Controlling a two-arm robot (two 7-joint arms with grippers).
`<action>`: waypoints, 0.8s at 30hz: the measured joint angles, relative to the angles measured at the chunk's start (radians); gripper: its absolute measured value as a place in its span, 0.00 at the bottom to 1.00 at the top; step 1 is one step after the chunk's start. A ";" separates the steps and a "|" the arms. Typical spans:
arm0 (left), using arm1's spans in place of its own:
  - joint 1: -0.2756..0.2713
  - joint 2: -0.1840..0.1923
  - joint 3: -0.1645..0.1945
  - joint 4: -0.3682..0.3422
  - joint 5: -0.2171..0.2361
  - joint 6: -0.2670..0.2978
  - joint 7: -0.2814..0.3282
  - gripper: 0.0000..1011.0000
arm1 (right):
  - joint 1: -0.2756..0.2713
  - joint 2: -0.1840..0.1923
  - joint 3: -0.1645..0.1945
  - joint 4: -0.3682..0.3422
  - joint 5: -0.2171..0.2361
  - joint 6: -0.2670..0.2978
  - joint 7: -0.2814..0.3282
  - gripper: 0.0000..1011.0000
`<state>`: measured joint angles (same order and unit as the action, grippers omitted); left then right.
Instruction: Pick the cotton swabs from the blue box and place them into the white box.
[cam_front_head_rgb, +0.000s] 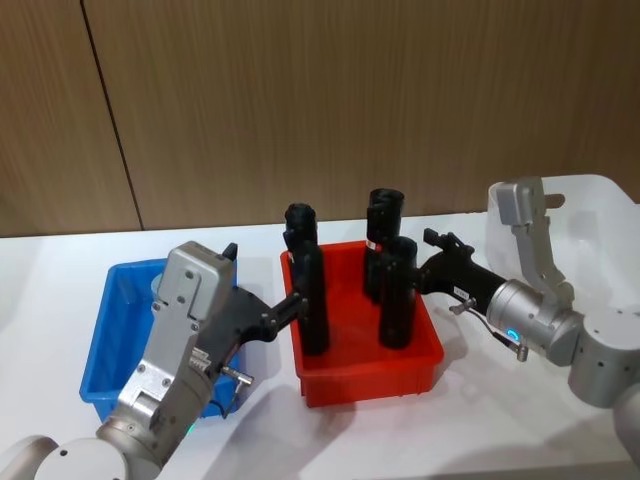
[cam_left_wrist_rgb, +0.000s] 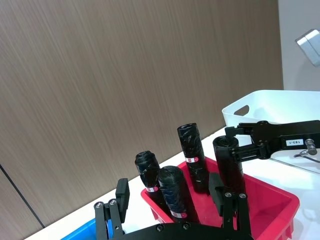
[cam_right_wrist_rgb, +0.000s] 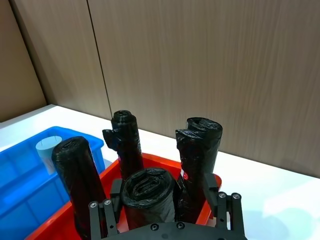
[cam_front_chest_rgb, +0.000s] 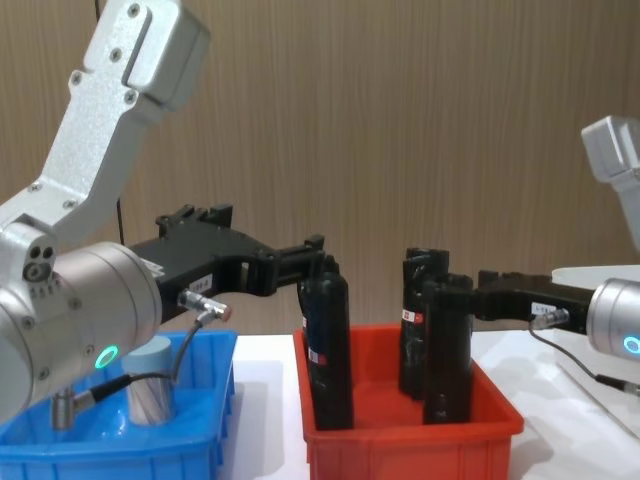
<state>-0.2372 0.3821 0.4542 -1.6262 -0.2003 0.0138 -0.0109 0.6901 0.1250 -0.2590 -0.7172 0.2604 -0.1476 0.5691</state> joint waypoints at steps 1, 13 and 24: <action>0.000 0.000 0.000 0.000 0.000 0.000 0.000 0.99 | 0.003 -0.001 0.000 0.006 -0.001 -0.003 0.002 0.99; 0.000 0.000 0.000 0.000 0.000 0.000 0.000 0.99 | 0.047 -0.016 -0.009 0.084 -0.005 -0.040 0.029 0.72; 0.000 0.000 0.000 0.000 0.000 0.000 0.000 0.99 | 0.059 -0.022 -0.015 0.101 0.002 -0.049 0.046 0.48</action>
<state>-0.2372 0.3821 0.4542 -1.6262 -0.2004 0.0139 -0.0109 0.7493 0.1032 -0.2738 -0.6159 0.2625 -0.1962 0.6149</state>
